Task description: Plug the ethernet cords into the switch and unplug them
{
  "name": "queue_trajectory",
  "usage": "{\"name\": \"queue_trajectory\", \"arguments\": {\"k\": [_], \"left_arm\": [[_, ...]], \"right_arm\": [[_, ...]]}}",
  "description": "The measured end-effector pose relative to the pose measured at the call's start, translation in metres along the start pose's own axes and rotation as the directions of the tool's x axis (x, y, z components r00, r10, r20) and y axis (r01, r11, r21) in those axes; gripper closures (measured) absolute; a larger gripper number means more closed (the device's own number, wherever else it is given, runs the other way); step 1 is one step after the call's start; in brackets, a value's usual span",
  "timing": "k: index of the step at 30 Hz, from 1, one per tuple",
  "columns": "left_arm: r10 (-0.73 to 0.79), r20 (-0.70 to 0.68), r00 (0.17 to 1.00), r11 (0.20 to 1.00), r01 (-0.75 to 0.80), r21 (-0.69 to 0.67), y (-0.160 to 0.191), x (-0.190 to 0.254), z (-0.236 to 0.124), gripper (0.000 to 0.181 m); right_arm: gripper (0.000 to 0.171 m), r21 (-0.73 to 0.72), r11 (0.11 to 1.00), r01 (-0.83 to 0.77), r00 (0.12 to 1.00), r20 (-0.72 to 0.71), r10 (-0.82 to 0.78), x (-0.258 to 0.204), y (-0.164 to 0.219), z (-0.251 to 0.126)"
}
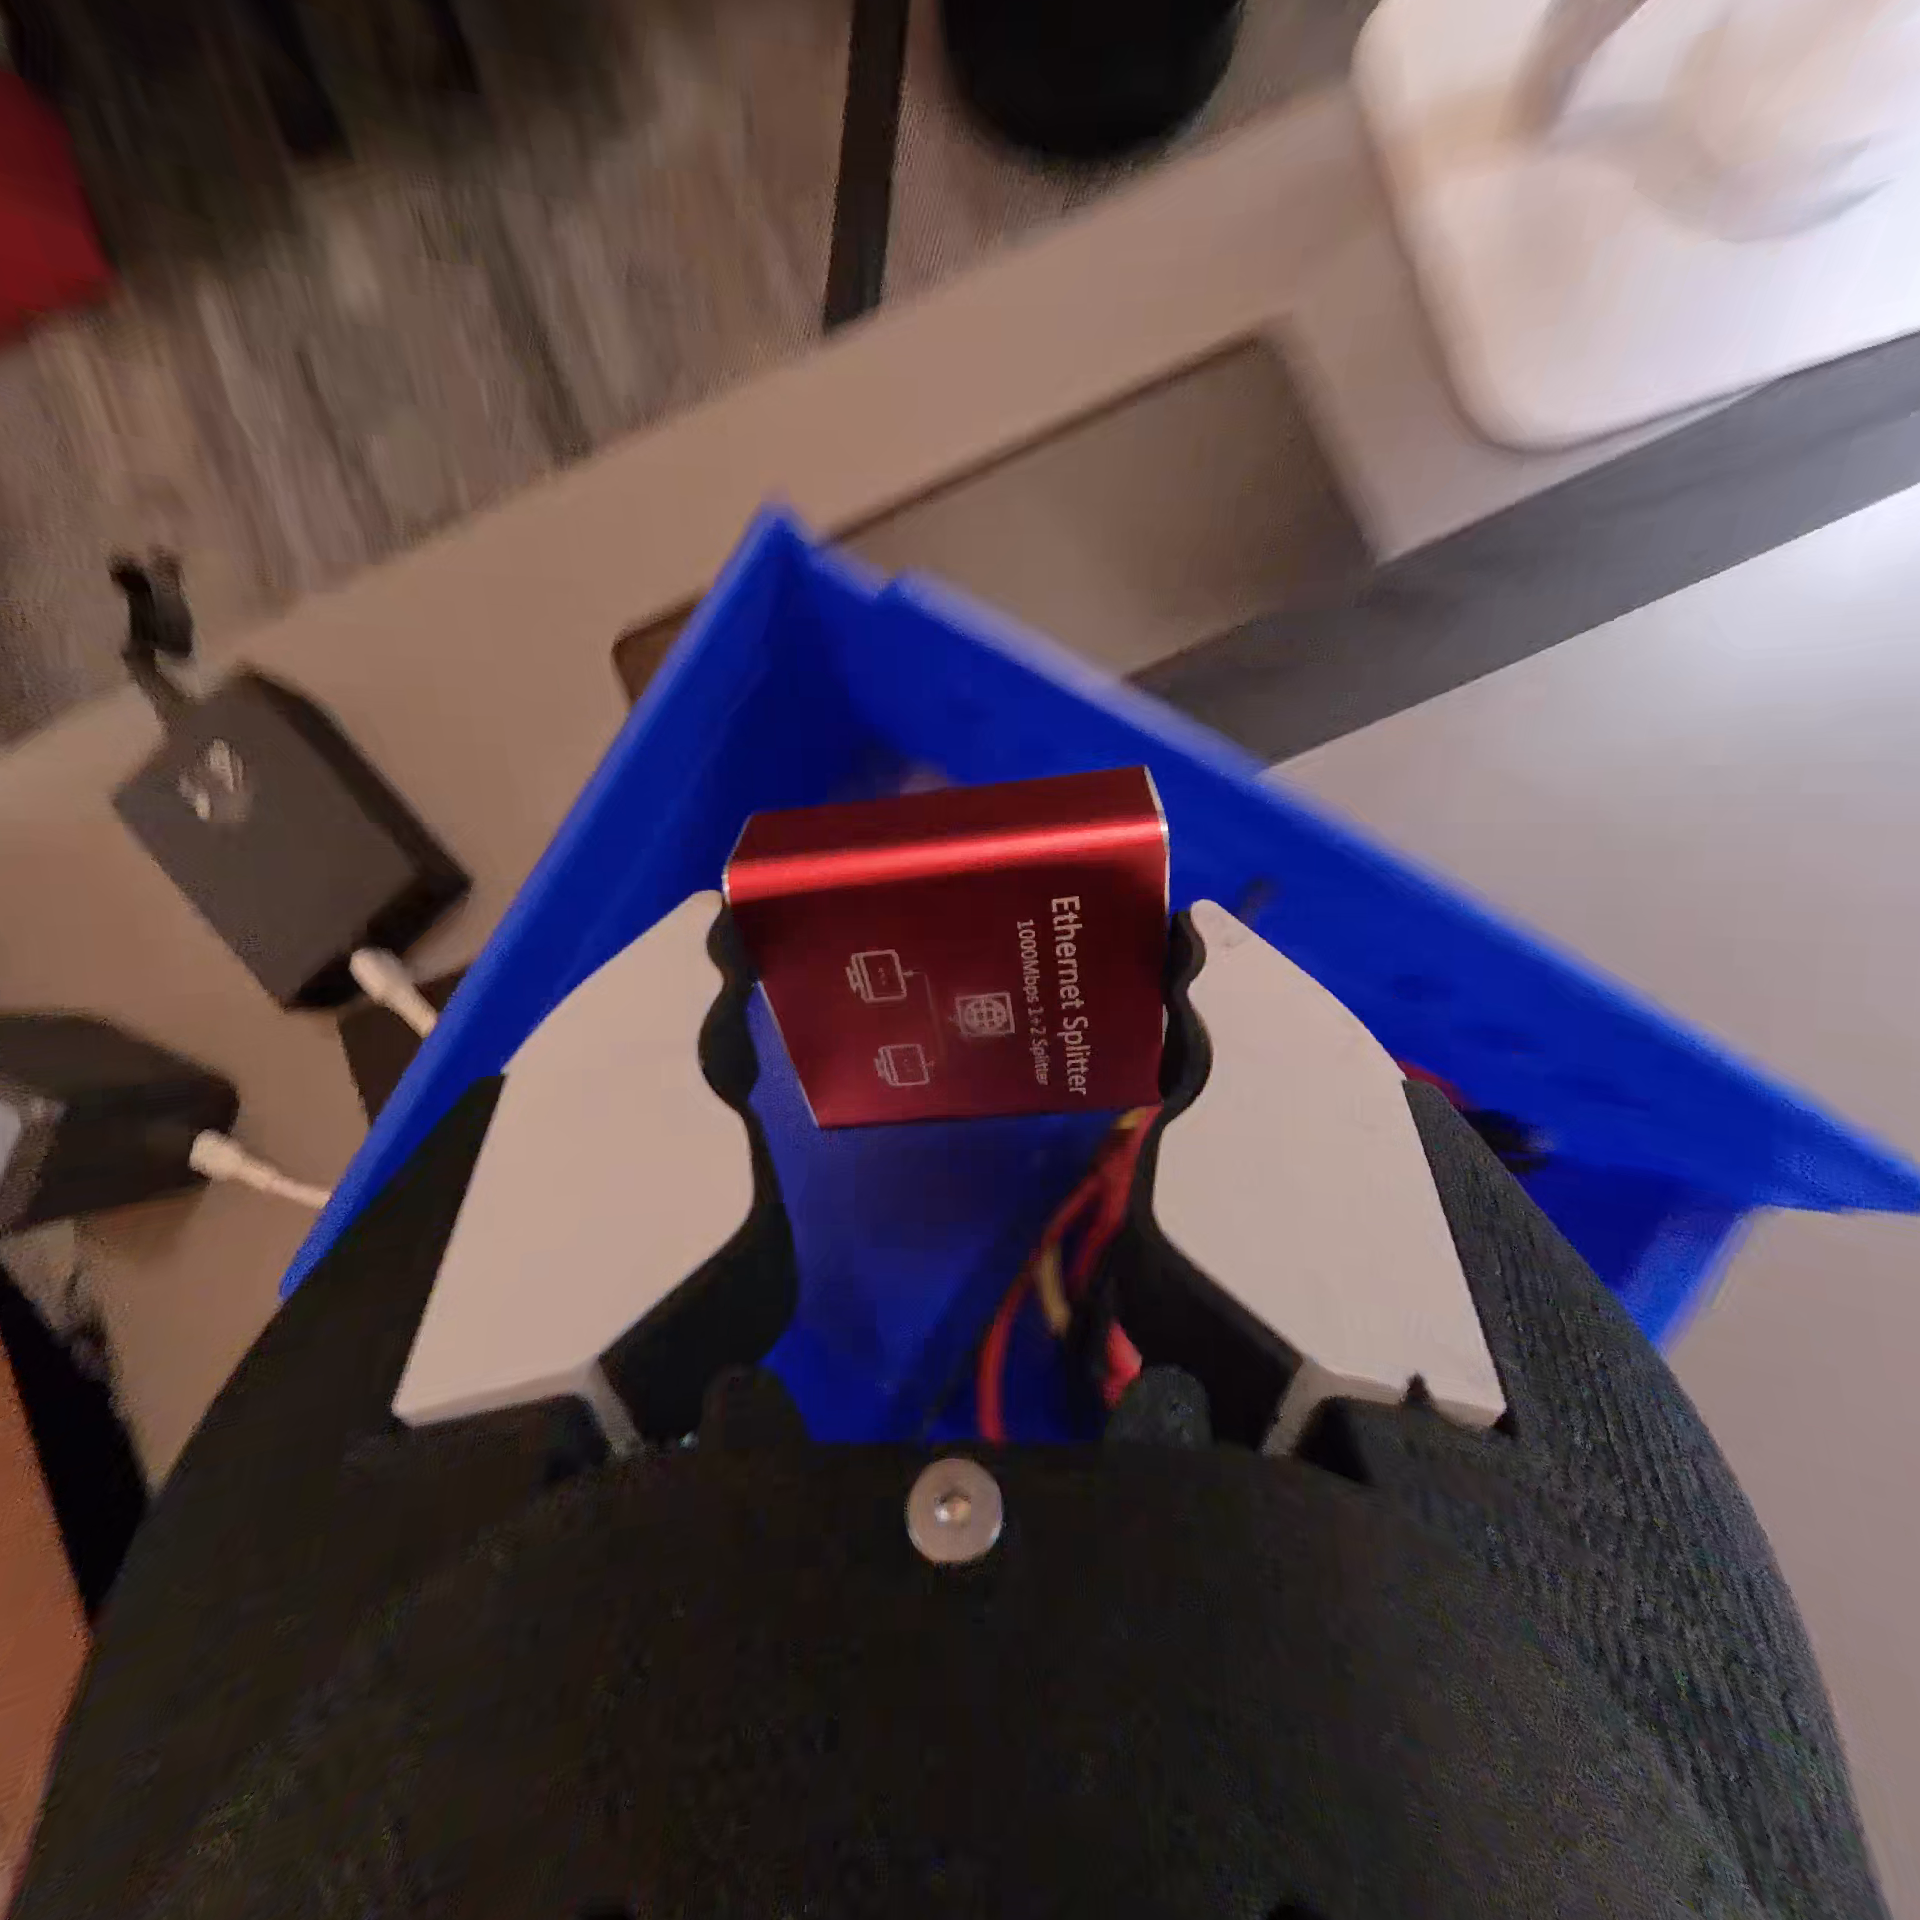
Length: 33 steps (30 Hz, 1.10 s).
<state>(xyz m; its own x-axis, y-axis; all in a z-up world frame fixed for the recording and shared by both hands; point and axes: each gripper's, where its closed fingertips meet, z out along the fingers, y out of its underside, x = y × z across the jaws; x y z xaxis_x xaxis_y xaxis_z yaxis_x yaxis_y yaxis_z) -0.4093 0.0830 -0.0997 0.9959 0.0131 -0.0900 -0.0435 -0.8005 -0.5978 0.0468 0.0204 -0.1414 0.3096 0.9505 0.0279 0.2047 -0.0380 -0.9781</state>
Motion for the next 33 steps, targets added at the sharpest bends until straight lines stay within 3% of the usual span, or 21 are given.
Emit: {"name": "queue_trajectory", "arguments": {"k": [1,5,8,10,13,15,17,21,24,27,30,33], "left_arm": [[0.015,-0.042,0.999,0.996,-0.012,0.083,-0.015,0.018,-0.017,0.103],[0.141,-0.291,0.946,0.916,-0.013,0.402,-0.053,0.121,-0.089,0.103],[0.267,-0.492,0.829,0.818,0.075,0.570,-0.060,0.207,-0.143,0.104],[0.363,-0.628,0.689,0.775,0.150,0.613,-0.053,0.263,-0.178,0.104],[0.531,-0.746,0.402,0.736,0.217,0.641,-0.026,0.329,-0.225,0.104],[0.616,-0.751,0.236,0.716,0.230,0.660,-0.003,0.356,-0.245,0.104],[0.667,-0.734,0.127,0.706,0.206,0.677,0.014,0.375,-0.253,0.104],[0.712,-0.700,0.044,0.687,0.157,0.709,0.031,0.399,-0.258,0.104],[0.720,-0.692,0.056,0.677,0.167,0.717,0.030,0.400,-0.261,0.104],[0.696,-0.713,0.081,0.698,0.154,0.699,0.030,0.397,-0.253,0.104],[0.645,-0.764,0.022,0.750,0.179,0.637,0.031,0.393,-0.250,0.104],[0.646,-0.763,-0.034,0.757,0.160,0.634,0.038,0.399,-0.250,0.104]], "right_arm": [[0.135,0.003,1.000,0.011,1.000,0.000,-0.011,-0.002,-0.002,0.002],[0.135,0.042,0.992,0.120,0.993,-0.010,-0.120,-0.008,-0.032,0.017],[0.135,0.123,0.976,0.182,0.983,0.001,-0.184,-0.019,-0.085,0.027],[0.132,0.187,0.954,0.235,0.970,0.013,-0.242,-0.031,-0.130,0.031],[0.129,0.234,0.911,0.340,0.925,0.089,-0.368,-0.058,-0.177,0.030],[0.123,0.213,0.940,0.267,0.906,0.277,-0.320,-0.079,-0.180,0.026],[0.115,0.176,0.979,0.106,0.818,0.544,-0.186,-0.105,-0.172,0.013],[0.114,0.181,0.973,-0.145,0.661,0.749,-0.041,-0.117,-0.173,-0.007],[0.112,0.167,0.951,-0.261,0.601,0.799,0.025,-0.116,-0.179,-0.012],[0.113,0.198,0.952,-0.234,0.673,0.739,0.012,-0.112,-0.176,0.000],[0.112,0.267,0.955,-0.133,0.756,0.650,-0.077,-0.110,-0.176,0.004],[0.108,0.240,0.970,-0.047,0.762,0.636,-0.120,-0.113,-0.167,0.004]]}}
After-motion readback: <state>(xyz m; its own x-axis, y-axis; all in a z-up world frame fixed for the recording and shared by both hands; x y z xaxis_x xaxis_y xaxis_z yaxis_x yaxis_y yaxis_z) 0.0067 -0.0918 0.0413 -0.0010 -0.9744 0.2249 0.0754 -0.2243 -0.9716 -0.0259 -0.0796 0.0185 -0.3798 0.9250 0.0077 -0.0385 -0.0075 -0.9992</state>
